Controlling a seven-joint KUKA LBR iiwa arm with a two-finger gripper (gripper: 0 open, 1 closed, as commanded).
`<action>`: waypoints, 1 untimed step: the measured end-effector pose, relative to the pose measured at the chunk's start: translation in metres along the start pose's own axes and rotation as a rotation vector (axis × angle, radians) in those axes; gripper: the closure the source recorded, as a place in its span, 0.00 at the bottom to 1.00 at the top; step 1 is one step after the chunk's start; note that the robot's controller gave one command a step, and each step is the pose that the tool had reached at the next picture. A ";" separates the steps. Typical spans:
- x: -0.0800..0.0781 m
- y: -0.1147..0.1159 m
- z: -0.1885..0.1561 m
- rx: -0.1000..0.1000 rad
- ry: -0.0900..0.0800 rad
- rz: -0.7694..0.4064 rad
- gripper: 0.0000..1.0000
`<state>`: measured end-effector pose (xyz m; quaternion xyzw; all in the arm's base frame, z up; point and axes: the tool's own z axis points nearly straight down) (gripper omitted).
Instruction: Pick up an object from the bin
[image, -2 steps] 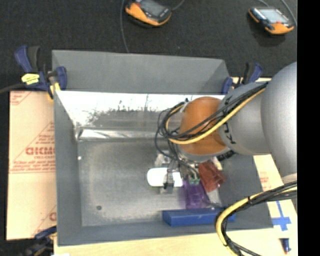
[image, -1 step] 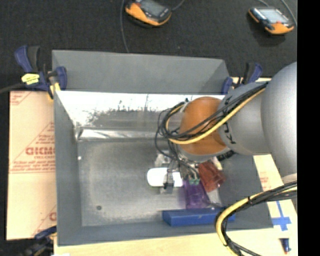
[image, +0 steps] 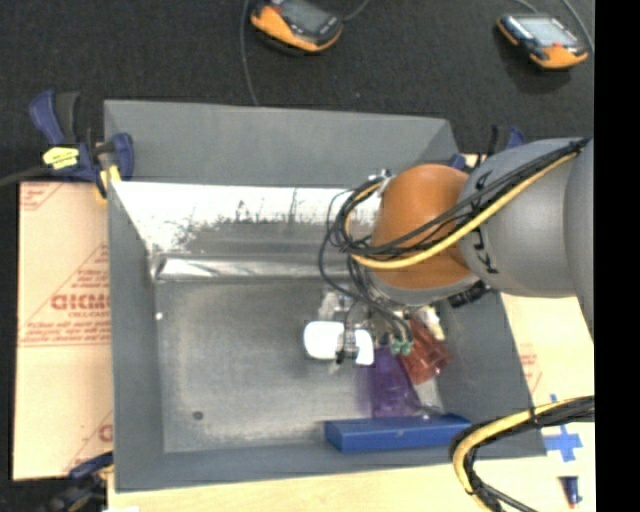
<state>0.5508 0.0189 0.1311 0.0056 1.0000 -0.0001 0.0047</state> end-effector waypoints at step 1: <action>-0.026 -0.019 -0.084 0.001 -0.001 -0.007 1.00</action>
Offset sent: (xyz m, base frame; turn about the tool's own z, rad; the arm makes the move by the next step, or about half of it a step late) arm 0.0064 -0.0052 0.2631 0.0884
